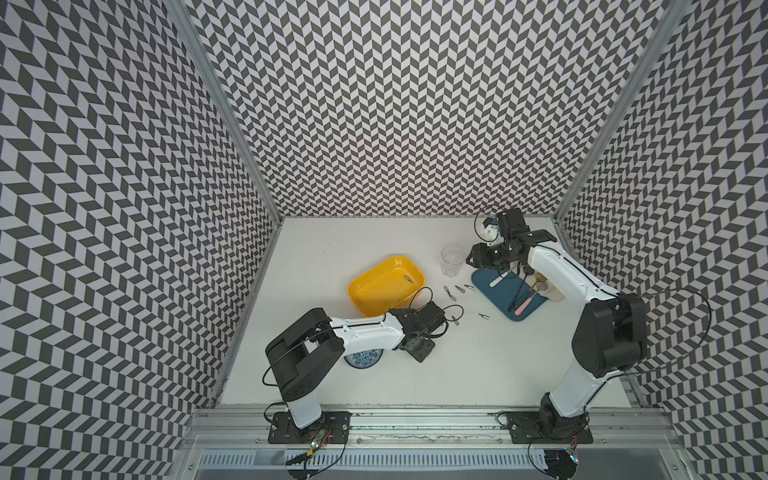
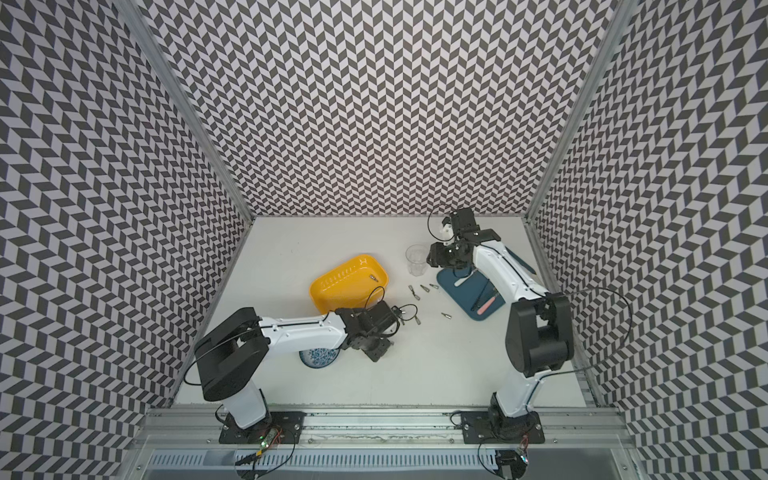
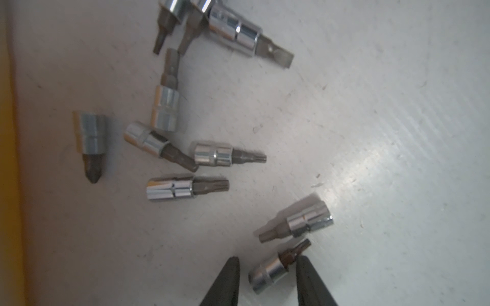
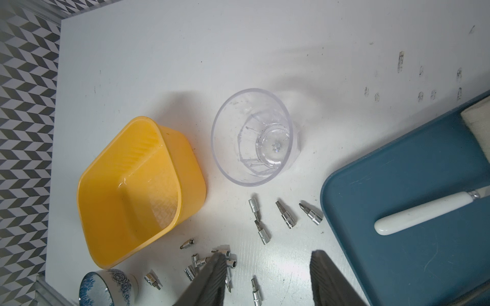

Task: Put the bit on the desktop into the storage box
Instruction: Pick up the screwdriver bit from the center of the board.

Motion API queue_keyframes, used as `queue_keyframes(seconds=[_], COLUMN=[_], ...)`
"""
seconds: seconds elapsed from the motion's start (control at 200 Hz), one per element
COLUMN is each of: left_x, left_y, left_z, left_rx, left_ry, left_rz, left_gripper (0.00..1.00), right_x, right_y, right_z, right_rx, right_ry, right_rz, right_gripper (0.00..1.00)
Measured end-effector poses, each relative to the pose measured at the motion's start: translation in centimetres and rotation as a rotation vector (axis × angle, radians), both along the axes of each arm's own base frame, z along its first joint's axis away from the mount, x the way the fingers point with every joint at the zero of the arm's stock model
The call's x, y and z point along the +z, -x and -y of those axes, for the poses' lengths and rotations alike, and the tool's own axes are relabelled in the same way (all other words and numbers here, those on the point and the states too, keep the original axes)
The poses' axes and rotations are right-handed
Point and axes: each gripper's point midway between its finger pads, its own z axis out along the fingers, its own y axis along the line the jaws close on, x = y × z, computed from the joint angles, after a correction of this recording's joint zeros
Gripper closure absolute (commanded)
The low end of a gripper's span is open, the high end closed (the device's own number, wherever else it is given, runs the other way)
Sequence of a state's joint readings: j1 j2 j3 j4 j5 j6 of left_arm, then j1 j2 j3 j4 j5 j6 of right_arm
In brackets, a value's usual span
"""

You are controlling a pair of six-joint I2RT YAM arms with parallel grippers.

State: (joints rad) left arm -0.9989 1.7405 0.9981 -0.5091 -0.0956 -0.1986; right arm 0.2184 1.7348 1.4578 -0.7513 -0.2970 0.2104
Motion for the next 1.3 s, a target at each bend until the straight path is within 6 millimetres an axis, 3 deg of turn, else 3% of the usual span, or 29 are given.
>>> queue_keyframes(seconds=[0.371, 0.726, 1.142, 1.297], left_x=[0.0, 0.0, 0.0, 0.0], left_y=[-0.1, 0.0, -0.4, -0.5], left_z=[0.3, 0.4, 1.1, 1.2], left_rx=[-0.003, -0.004, -0.029, -0.032], left_ry=[0.003, 0.005, -0.012, -0.012], left_rz=[-0.006, -0.009, -0.014, -0.014], left_gripper=[0.72, 0.71, 0.70, 0.75], right_x=[-1.9, -3.4, -3.9, -4.4], right_y=[2.5, 5.0, 5.6, 6.0], right_z=[0.5, 1.0, 1.2, 1.3], right_rx=[0.002, 0.001, -0.005, -0.005], right_ry=[0.005, 0.013, 0.013, 0.016], right_rz=[-0.051, -0.090, -0.104, -0.115], right_gripper=[0.45, 0.45, 0.45, 0.45])
